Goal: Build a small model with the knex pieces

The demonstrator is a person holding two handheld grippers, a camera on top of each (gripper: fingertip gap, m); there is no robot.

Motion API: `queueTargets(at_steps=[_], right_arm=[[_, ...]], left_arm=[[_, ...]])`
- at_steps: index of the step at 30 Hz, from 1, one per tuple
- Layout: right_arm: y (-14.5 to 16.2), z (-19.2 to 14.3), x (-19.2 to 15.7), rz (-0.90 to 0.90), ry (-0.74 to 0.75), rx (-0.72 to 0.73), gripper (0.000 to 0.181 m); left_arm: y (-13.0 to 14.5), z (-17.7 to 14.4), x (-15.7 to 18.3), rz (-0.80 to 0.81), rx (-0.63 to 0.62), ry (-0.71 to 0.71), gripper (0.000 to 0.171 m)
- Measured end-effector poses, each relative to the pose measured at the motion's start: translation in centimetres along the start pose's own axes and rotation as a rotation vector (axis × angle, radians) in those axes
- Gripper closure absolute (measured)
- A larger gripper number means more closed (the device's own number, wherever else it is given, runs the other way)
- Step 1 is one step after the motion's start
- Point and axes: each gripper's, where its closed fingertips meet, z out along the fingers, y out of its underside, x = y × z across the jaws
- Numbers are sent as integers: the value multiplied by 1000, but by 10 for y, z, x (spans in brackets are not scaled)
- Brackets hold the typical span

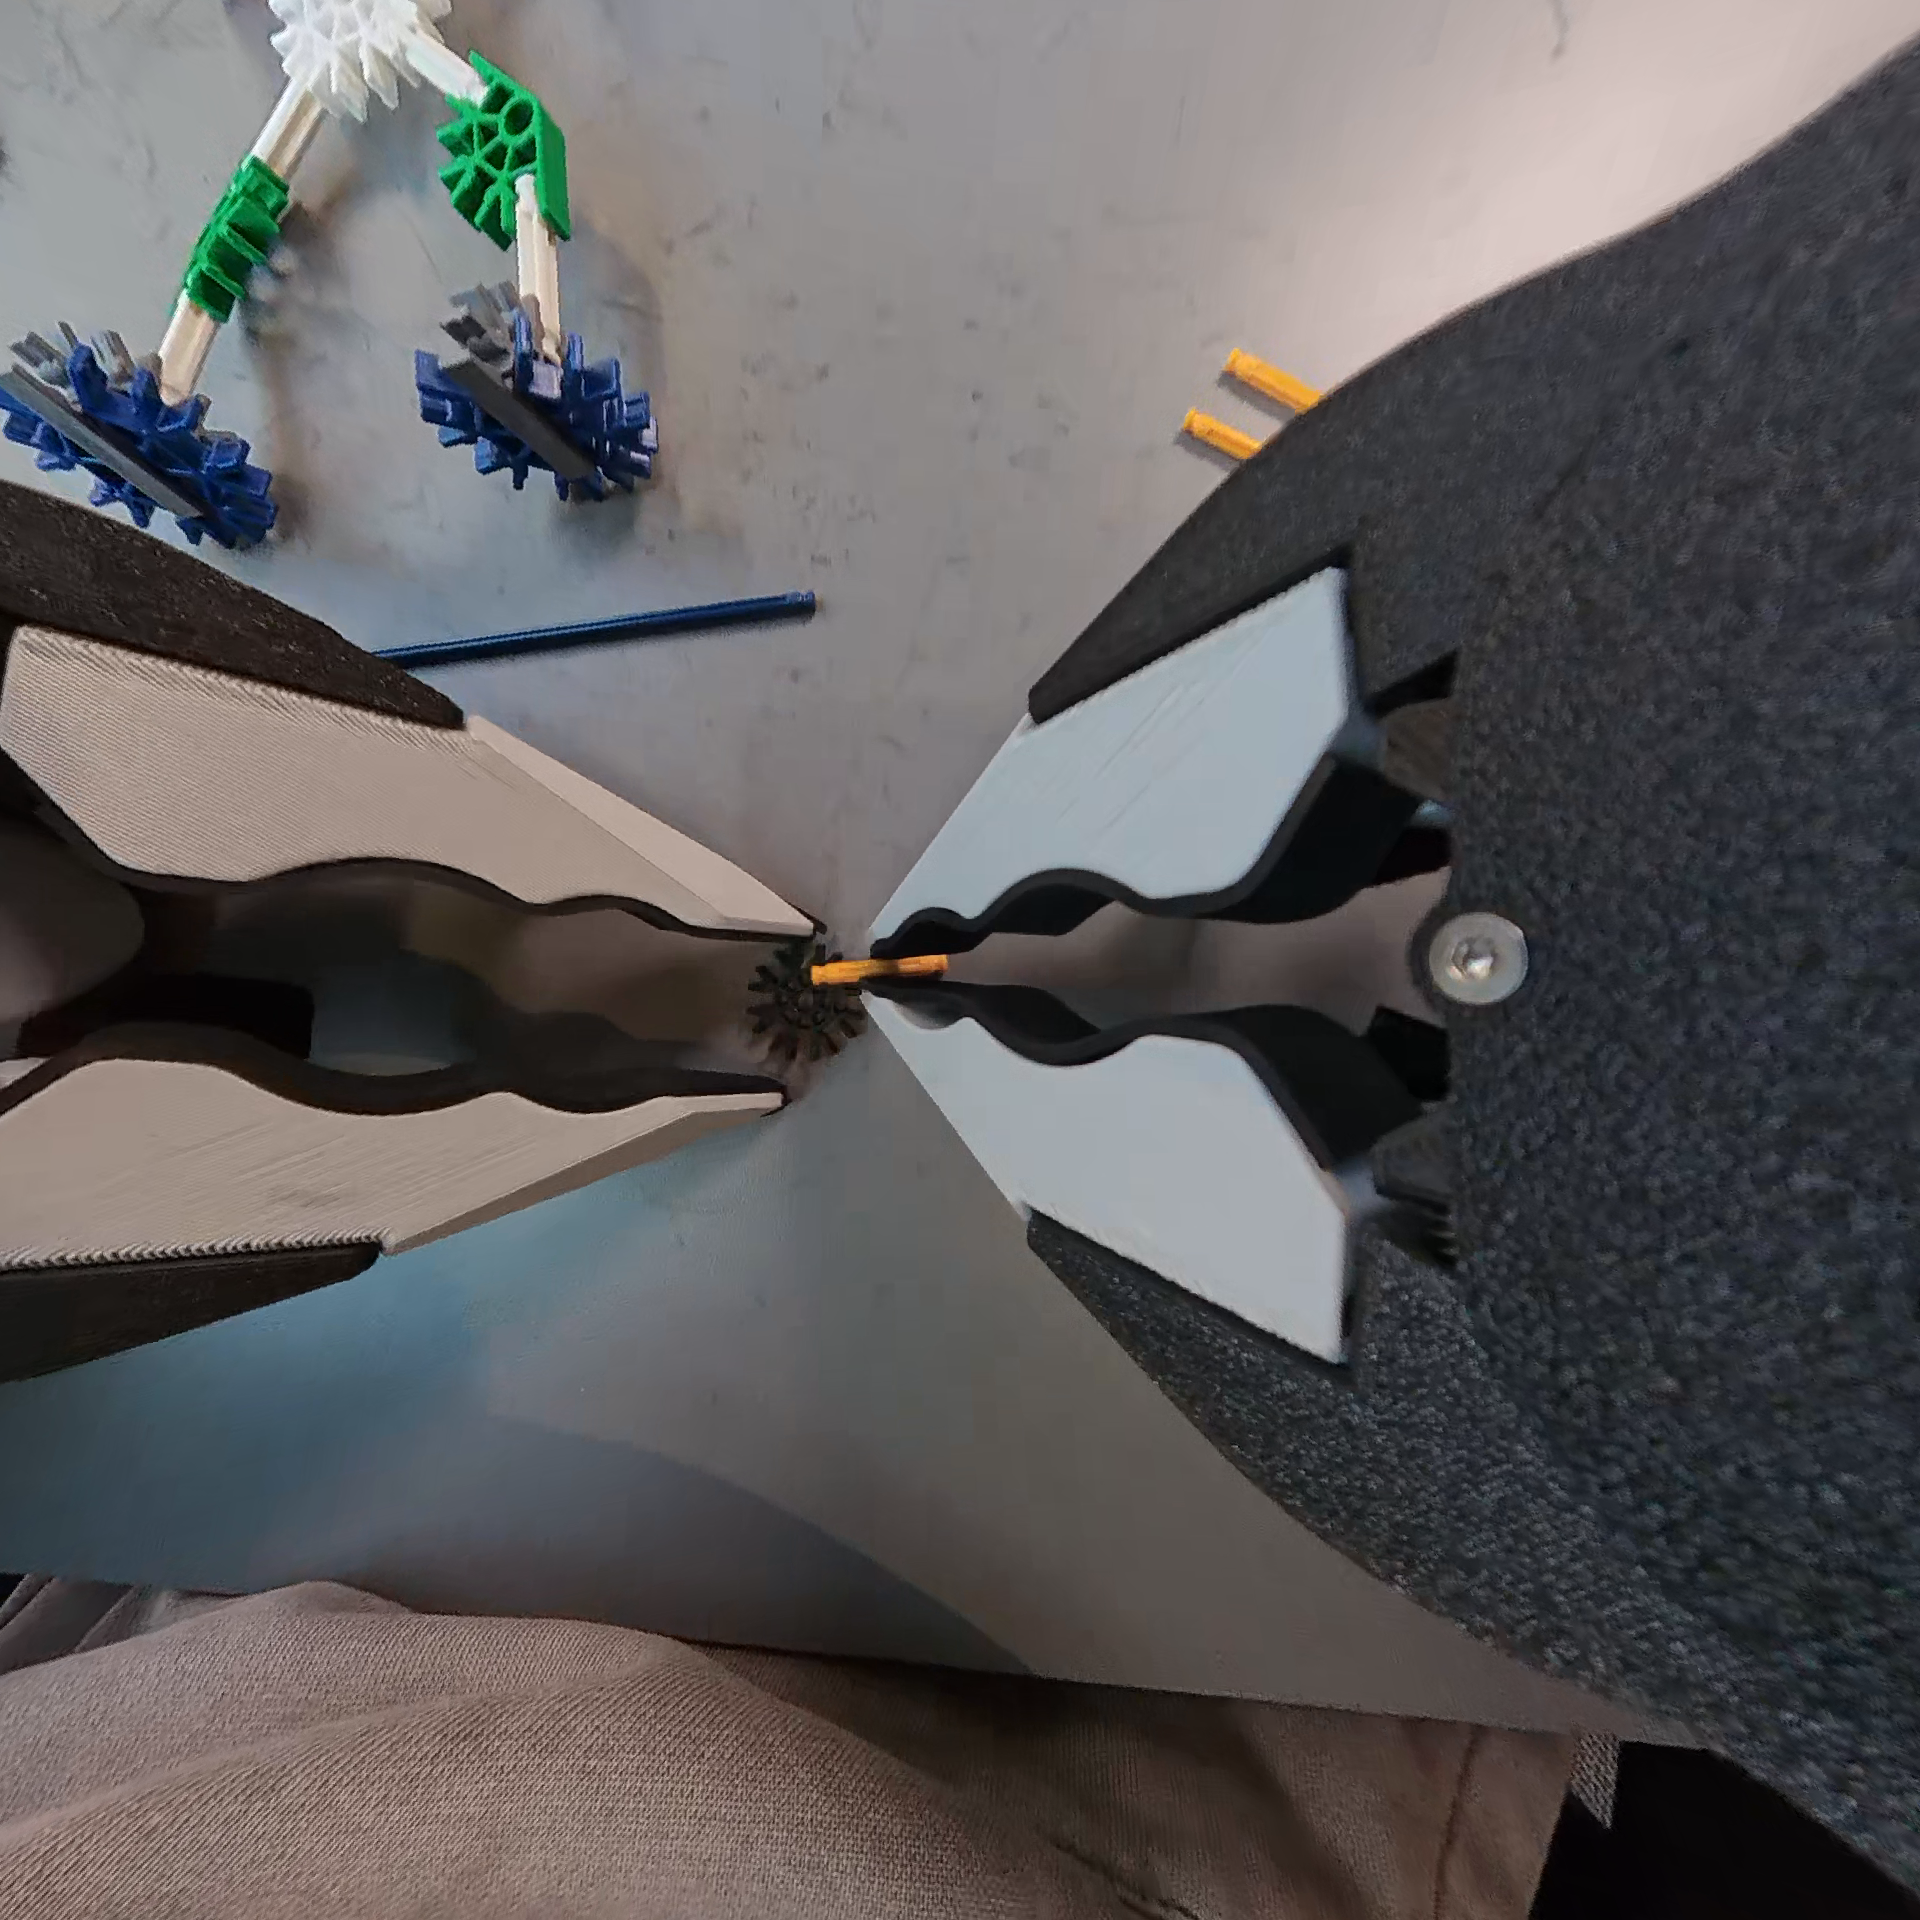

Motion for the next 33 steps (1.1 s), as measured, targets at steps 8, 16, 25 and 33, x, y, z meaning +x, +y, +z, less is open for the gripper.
queueTargets(at_steps=[8, 16, 25, 33], right_arm=[[4, 0, 1, -17, -11, -3, 179], [7, -3, 0, -35, 2, -24, 179], [-3, -20, -9, 244, -25, 133, 161], [-25, -32, -8, 443, -3, 371, 179]], left_arm=[[-1, 2, 0, -37, 9, 20, 150], [-2, 2, 1, -4, 16, 14, 151], [-14, -4, 2, 213, 97, -83, 151], [-40, -18, -5, 317, 218, -226, 156]])
